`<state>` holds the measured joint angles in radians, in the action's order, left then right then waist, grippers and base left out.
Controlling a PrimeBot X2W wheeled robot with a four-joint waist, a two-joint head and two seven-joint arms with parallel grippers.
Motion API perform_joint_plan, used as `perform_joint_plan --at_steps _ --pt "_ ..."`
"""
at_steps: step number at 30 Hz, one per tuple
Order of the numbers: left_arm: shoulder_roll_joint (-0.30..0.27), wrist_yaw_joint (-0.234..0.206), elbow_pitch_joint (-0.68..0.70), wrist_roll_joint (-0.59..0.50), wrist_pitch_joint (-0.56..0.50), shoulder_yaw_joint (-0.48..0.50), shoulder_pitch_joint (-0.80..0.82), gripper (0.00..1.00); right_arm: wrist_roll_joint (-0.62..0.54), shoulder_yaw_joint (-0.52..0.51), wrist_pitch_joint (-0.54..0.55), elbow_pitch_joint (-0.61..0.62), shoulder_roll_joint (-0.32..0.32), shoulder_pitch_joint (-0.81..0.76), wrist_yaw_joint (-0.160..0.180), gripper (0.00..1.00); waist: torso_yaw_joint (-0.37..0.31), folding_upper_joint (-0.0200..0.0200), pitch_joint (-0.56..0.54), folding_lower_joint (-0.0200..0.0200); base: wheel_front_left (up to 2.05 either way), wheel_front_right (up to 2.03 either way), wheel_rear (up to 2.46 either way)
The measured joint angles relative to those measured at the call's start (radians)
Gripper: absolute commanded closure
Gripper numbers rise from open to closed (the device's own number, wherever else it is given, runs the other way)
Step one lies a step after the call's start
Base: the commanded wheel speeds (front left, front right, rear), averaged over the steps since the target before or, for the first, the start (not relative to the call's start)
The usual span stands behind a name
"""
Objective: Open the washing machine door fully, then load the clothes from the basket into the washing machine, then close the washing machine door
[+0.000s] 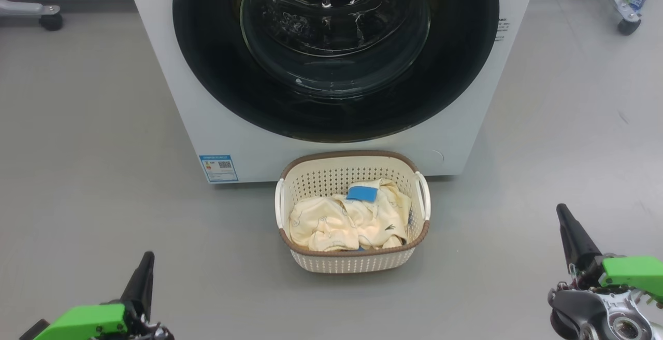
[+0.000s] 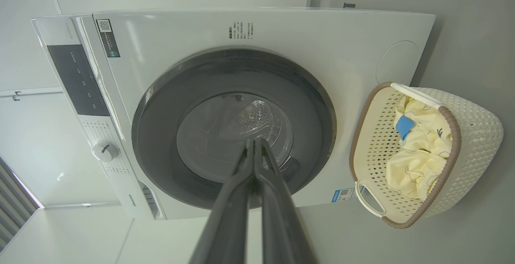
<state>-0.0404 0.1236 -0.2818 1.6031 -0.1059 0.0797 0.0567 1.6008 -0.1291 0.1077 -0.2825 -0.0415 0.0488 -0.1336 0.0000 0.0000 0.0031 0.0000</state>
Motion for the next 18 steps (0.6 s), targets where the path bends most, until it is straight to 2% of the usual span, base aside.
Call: perform_joint_plan --at_steps 18 --pt "0.0 0.0 0.0 0.0 0.0 0.0 0.0 1.0 0.0 0.0 0.0 0.0 0.0 0.0 0.0 1.0 0.0 0.0 0.0 0.0 0.0 0.0 0.0"
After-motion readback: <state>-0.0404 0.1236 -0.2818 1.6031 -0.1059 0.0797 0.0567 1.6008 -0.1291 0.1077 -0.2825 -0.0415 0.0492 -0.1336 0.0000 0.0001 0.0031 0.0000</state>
